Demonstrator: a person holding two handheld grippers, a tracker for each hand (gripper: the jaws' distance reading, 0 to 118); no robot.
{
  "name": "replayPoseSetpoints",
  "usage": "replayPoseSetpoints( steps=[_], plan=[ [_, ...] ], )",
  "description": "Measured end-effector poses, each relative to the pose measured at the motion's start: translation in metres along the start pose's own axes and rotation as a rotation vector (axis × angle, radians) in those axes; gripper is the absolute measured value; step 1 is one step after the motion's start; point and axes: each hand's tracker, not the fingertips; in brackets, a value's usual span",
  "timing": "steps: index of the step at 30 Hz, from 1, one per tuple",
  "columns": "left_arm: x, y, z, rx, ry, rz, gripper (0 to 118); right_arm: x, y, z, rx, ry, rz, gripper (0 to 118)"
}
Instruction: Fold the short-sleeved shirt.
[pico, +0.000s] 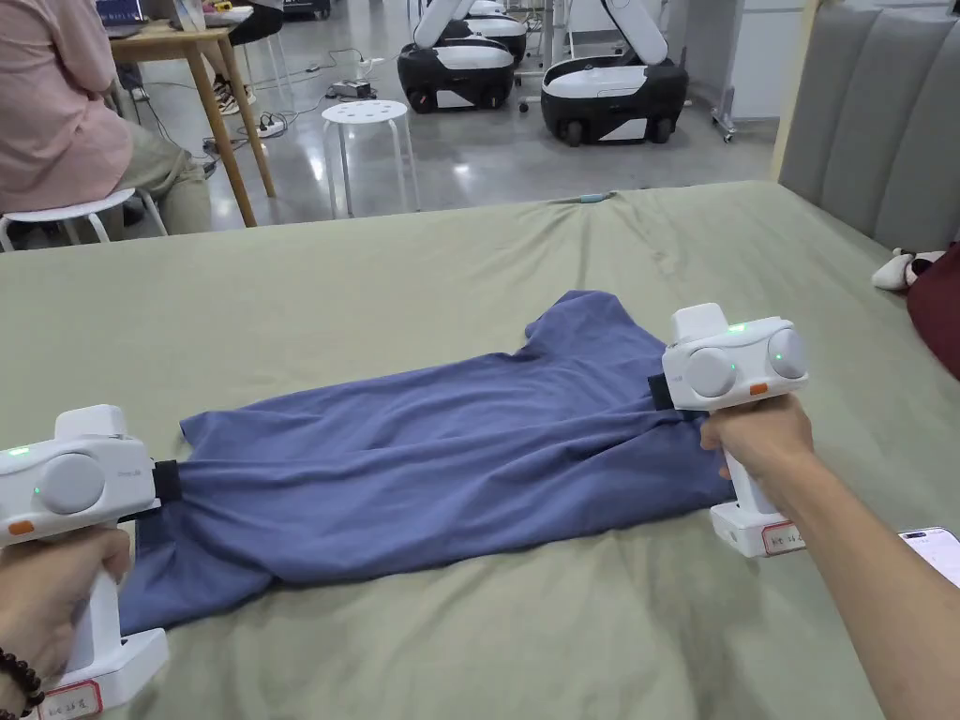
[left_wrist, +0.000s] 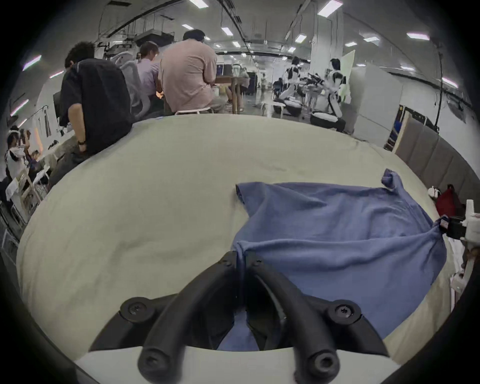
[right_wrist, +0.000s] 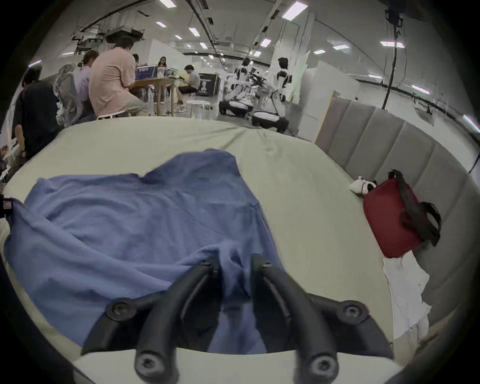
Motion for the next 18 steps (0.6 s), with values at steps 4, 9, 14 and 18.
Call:
replayPoseSetpoints(
  steps=[4, 9, 14, 18],
  plan=[
    [-0.002, -0.009, 0.007, 0.014, -0.019, -0.004, 72, 0.008, -0.011, 0.012, 0.039, -0.003, -0.036, 102],
    [-0.019, -0.015, 0.039, 0.075, -0.046, 0.066, 111, 0.017, -0.022, 0.054, 0.075, -0.003, -0.048, 118],
    [-0.021, -0.029, 0.066, 0.047, 0.021, 0.020, 7, 0.017, -0.037, 0.083, 0.039, 0.000, -0.008, 0],
    [-0.023, -0.042, 0.076, 0.001, 0.032, 0.086, 1, 0.017, -0.047, 0.078, 0.024, 0.018, -0.005, 0]
  ],
)
